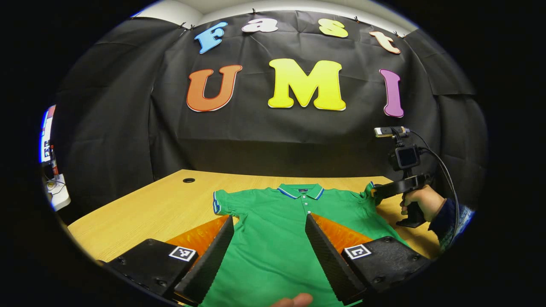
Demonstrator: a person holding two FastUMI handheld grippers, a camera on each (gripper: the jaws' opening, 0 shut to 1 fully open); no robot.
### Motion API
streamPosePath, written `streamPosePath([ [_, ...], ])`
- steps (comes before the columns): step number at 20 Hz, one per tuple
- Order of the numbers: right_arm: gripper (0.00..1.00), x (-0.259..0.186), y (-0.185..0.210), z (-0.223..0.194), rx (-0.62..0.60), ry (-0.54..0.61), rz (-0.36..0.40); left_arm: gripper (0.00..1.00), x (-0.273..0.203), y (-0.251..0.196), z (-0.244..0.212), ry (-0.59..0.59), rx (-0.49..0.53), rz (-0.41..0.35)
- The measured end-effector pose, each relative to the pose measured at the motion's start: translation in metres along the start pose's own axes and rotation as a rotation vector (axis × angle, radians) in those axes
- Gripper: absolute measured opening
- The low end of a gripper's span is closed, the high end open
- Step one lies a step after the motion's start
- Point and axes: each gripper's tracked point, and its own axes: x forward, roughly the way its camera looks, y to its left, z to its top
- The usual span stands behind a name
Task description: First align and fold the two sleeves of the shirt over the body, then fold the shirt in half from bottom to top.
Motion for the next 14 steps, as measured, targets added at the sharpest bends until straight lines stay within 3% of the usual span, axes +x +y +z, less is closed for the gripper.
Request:
streamPosePath([
  [4, 0.03, -0.018, 0.037, 0.033, -0.108, -0.092, 0.025, 1.00, 0.000, 0.002, 0.000, -0.002, 0.002, 0.004],
  [8, 0.02, -0.029, 0.085, 0.041, -0.113, -0.119, 0.089, 1.00, 0.002, 0.004, 0.000, -0.001, 0.001, 0.008],
  [10, 0.05, -0.036, 0.113, 0.040, -0.092, -0.123, 0.158, 1.00, 0.003, 0.005, -0.002, 0.005, -0.005, 0.011],
  [12, 0.32, -0.050, 0.137, 0.042, -0.063, -0.136, 0.236, 1.00, 0.003, 0.005, -0.005, 0.013, -0.009, 0.013],
  [14, 0.72, -0.071, 0.140, 0.054, -0.020, -0.172, 0.267, 1.00, 0.003, 0.006, -0.002, 0.008, -0.010, 0.018],
])
